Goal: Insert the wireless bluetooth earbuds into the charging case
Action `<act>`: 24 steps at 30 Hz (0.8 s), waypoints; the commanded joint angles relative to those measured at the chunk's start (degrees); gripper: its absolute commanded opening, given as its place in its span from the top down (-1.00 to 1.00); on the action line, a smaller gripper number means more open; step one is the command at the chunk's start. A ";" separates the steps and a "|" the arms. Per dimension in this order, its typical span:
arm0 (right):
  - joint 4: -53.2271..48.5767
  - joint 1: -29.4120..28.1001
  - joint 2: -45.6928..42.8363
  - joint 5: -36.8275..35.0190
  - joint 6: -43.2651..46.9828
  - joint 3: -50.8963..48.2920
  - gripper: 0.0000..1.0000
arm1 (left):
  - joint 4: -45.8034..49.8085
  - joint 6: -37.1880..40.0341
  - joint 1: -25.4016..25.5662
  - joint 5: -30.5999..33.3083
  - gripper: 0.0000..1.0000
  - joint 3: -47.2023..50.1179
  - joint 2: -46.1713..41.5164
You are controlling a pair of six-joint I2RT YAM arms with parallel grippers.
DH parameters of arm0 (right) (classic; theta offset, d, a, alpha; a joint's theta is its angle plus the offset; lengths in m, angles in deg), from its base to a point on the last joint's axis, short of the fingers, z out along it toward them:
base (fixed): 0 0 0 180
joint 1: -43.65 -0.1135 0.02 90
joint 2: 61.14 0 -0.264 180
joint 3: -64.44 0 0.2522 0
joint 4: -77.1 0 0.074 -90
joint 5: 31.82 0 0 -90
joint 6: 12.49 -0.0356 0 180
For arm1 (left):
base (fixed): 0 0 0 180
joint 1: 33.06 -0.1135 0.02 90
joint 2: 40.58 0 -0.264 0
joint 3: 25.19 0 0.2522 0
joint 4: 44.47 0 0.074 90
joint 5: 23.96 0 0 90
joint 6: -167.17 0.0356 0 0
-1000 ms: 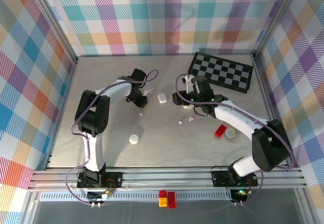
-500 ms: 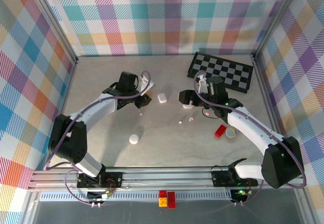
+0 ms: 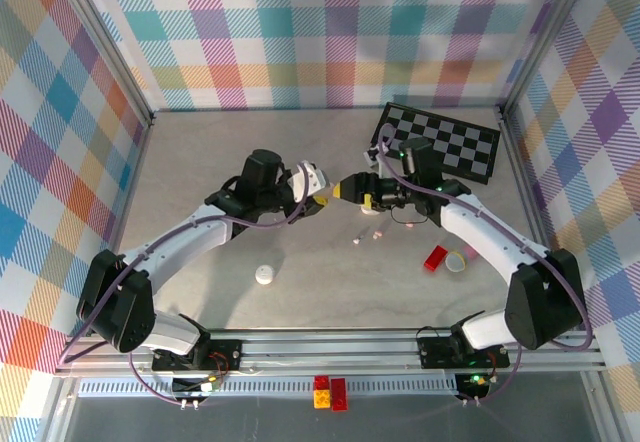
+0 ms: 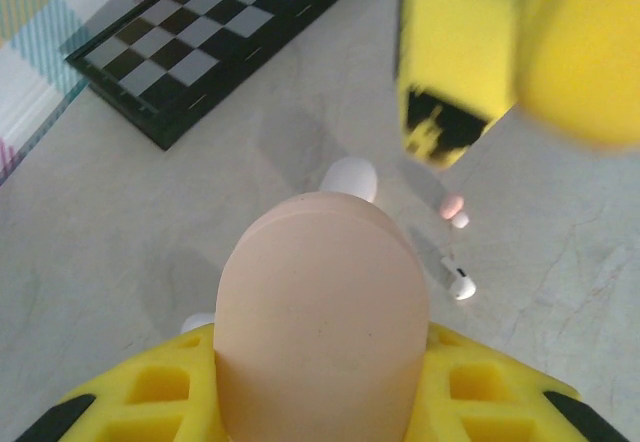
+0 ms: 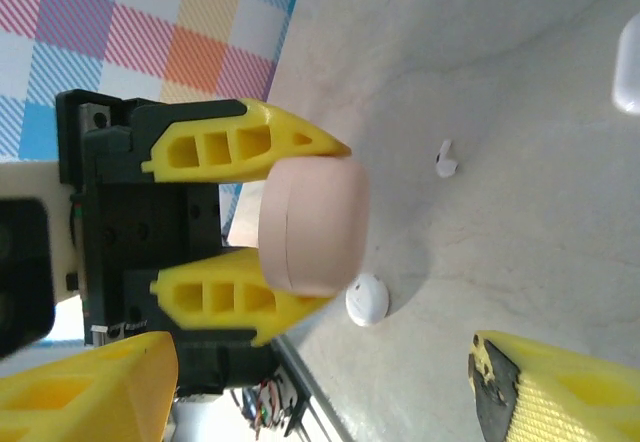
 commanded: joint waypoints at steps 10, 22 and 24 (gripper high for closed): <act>-2.23 -0.91 3.34 3.61 -0.32 2.81 0.05 | 0.48 5.94 3.52 -0.88 0.49 -1.40 -1.47; -1.74 -0.93 3.65 3.35 -0.92 2.39 0.19 | 0.83 6.76 4.41 -0.16 0.46 -0.93 -2.26; -1.47 -0.89 3.84 3.44 -0.99 2.51 0.21 | 0.83 6.72 4.49 -0.18 0.46 -1.03 -2.35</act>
